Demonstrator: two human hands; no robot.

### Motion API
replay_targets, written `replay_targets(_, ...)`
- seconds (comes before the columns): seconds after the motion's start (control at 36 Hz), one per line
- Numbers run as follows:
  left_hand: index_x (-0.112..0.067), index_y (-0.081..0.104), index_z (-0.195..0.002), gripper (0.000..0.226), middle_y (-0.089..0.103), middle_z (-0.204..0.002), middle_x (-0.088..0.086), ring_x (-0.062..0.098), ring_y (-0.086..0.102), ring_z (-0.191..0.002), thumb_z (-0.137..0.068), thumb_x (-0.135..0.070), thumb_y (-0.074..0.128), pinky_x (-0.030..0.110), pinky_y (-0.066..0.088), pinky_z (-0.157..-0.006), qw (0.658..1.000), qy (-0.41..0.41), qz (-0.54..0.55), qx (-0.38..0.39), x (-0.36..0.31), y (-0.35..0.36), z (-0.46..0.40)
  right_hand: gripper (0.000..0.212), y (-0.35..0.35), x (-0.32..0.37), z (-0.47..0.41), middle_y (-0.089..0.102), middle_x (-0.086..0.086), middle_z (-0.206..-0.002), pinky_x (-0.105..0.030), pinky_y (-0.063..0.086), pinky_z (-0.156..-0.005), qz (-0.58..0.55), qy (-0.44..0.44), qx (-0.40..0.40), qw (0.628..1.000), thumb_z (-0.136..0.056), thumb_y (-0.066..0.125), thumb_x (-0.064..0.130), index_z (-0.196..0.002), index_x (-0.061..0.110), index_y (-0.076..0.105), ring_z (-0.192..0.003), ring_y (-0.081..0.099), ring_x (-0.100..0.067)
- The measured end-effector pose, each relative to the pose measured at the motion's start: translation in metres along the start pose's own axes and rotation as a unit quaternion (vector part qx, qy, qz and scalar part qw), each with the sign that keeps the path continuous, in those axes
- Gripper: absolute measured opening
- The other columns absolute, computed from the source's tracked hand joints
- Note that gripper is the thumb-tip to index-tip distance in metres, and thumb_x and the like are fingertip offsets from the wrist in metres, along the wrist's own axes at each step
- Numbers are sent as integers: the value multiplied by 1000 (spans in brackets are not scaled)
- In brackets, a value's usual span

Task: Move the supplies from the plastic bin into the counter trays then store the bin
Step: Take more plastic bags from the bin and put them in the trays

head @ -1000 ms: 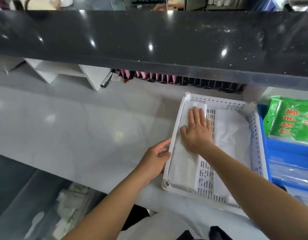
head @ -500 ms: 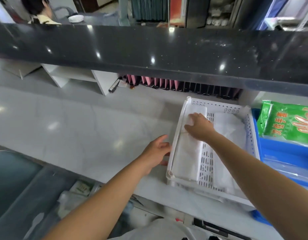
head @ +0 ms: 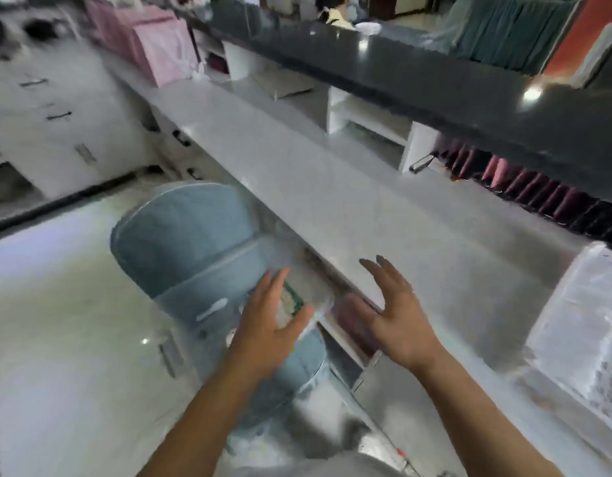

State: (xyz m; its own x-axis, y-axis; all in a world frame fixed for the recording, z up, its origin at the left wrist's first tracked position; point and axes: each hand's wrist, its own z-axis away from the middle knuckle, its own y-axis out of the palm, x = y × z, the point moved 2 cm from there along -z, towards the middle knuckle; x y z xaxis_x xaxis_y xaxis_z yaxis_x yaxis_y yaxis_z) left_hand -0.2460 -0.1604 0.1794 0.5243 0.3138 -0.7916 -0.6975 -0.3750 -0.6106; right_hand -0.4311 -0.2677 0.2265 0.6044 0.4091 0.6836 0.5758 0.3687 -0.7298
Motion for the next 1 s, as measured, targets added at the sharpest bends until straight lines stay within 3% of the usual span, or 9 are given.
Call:
replay_targets(0.06, -18, 38, -150, 77, 34, -159, 8, 23, 30, -147, -86, -46, 68, 38, 25, -119, 998, -42, -33, -32, 43, -24, 29, 61, 48, 12, 11, 40, -6, -152, -40, 33, -114, -25, 4, 50, 998, -90, 62, 45, -145, 25, 43, -140, 36, -23)
replay_targets(0.11, -14, 40, -149, 75, 43, -153, 11, 28, 38, -142, -86, -36, 73, 43, 32, -115, 993, -104, -28, -46, 88, -42, 62, 65, 96, 17, 24, 39, -6, -153, -42, 33, -114, -23, 29, 113, 993, -89, 61, 47, -146, 22, 42, -143, 32, -21)
replay_targets(0.17, -15, 36, -151, 76, 41, -154, 11, 28, 38, -142, -88, -39, 71, 43, 33, -115, 984, -173, -12, -39, 128, -53, 98, 68, 135, 18, 35, 36, -4, -156, -42, 27, -117, 12, 46, 169, 984, -89, 60, 49, -148, 22, 39, -145, 27, -18)
replay_targets(0.28, -25, 28, -154, 80, 29, -162, 2, 21, 27, -147, -88, -51, 65, 33, 24, -117, 961, -274, 23, -37, 189, -61, 160, 67, 187, 25, 54, 37, -1, -155, -43, 29, -116, 28, 75, 216, 973, -88, 62, 50, -146, 25, 41, -141, 35, -20)
replay_targets(0.42, -30, 21, -156, 83, 18, -165, -4, 19, 16, -151, -88, -52, 64, 43, 21, -121, 929, -360, 89, -14, 221, -62, 188, 63, 216, 34, 55, 41, 3, -152, -42, 30, -115, 37, 89, 255, 962, -88, 63, 47, -144, 27, 43, -140, 36, -18)
replay_targets(0.86, -30, 25, -155, 78, 26, -162, 0, 20, 29, -146, -90, -42, 67, 40, 30, -117, 889, -445, 105, 2, 271, -70, 60, 66, 271, -8, -76, 41, -2, -153, -43, 33, -113, 65, 150, 316, 934, -88, 63, 44, -146, 20, 41, -139, 38, -22)
replay_targets(0.94, -31, 28, -153, 74, 34, -156, 3, 20, 41, -134, -91, -34, 68, 35, 36, -106, 871, -475, 123, -8, 289, -62, 22, 68, 290, -29, -112, 40, -2, -153, -45, 34, -112, 89, 159, 339, 923, -87, 63, 47, -146, 22, 40, -137, 40, -23)
replay_targets(1.0, -32, 28, -153, 73, 40, -153, 1, 19, 47, -124, -91, -31, 67, 32, 38, -97, 841, -515, 165, -25, 303, -53, -1, 69, 307, -42, -139, 41, -2, -152, -43, 36, -110, 99, 169, 353, 915, -86, 63, 47, -146, 23, 40, -136, 42, -24)
